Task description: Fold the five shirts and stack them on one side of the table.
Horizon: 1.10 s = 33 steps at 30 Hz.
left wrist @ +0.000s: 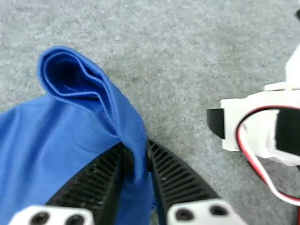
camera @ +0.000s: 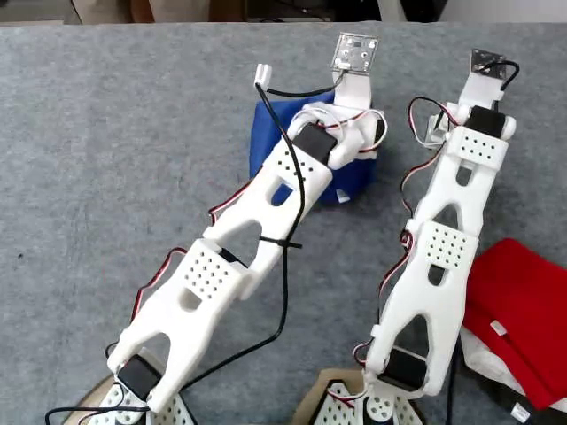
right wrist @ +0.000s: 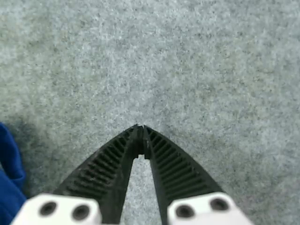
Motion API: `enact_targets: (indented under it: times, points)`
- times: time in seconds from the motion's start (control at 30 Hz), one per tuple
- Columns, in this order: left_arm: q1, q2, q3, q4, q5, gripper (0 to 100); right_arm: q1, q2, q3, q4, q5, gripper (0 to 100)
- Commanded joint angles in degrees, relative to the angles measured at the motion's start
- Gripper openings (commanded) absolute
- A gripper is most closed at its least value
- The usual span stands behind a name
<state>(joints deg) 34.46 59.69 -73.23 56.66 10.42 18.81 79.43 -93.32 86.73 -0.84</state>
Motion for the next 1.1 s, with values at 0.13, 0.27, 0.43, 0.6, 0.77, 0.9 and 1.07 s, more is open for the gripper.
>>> enact_targets:
  times: [0.13, 0.27, 0.43, 0.6, 0.77, 0.9, 1.07]
  points:
    - [-2.81, -1.27, -1.41, -1.32, 6.95, 20, 0.75, -1.01, -2.24, -0.88, -0.53, 0.5]
    - [-8.00, -1.45, -3.43, -0.97, 6.95, 19, 0.66, -1.10, -2.33, -0.26, -0.53, 0.5]
    - [-14.77, -0.22, -0.70, 0.53, 5.71, 6, -0.40, -7.69, -2.15, 4.84, 1.49, 0.5]
    - [-16.79, 2.86, 2.11, 1.05, 5.89, 2, -6.73, -15.87, -1.89, 15.65, 8.18, 0.5]
    - [-19.16, 3.65, 1.67, 5.89, 5.89, 2, -12.26, -24.31, 12.00, 15.82, 11.08, 0.4]
    - [-22.33, 3.82, 1.93, 5.80, 5.89, 2, -17.01, -33.45, 32.04, 15.65, 13.45, 0.4]
    - [-24.00, 4.97, 1.76, 4.57, 5.89, 2, -17.98, -37.58, 46.29, 8.88, 14.33, 0.4]
